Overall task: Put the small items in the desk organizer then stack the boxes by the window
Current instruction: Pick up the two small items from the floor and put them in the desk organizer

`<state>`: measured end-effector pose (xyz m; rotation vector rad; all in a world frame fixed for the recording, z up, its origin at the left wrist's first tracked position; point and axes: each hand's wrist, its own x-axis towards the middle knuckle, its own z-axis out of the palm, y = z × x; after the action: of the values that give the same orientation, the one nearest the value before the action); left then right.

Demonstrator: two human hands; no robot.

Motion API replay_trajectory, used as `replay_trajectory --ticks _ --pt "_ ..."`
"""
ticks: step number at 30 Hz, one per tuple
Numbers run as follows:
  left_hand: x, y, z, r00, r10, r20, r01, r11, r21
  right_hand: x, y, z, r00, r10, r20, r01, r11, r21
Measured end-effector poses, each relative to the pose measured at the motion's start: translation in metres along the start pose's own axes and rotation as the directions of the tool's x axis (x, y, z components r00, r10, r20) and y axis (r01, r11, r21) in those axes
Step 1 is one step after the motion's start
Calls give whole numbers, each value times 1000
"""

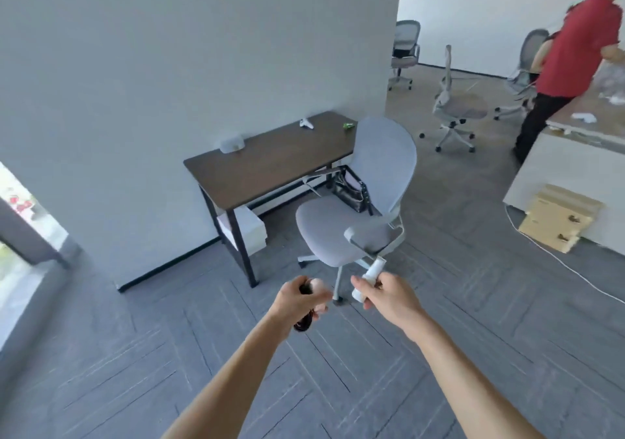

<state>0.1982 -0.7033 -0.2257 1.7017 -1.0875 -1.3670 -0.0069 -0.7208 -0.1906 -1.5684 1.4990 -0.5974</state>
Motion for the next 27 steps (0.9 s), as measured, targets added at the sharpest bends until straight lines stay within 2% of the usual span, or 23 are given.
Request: replay_trajectory --ticks 4,8,13,16,20,27 --pt "64 14 -48 997 -18 -76 11 996 -92 91 -33 25 998 -34 53 33 999 34" --pt "135 37 -85 985 -26 -168 11 996 -92 195 -63 38 990 -87 108 88 996 0" --pt "223 94 -123 940 -81 -331 42 991 -124 317 -113 37 970 -110 218 95 992 81" --pt "273 124 -149 909 -73 -410 13 989 -148 388 -145 39 955 -99 278 82 994 72" --pt "335 146 -187 864 -98 -494 24 988 -153 474 -179 55 963 -119 242 108 992 58" --pt "469 157 -284 839 -113 -533 32 987 -159 611 -232 115 954 -164 252 163 986 25"
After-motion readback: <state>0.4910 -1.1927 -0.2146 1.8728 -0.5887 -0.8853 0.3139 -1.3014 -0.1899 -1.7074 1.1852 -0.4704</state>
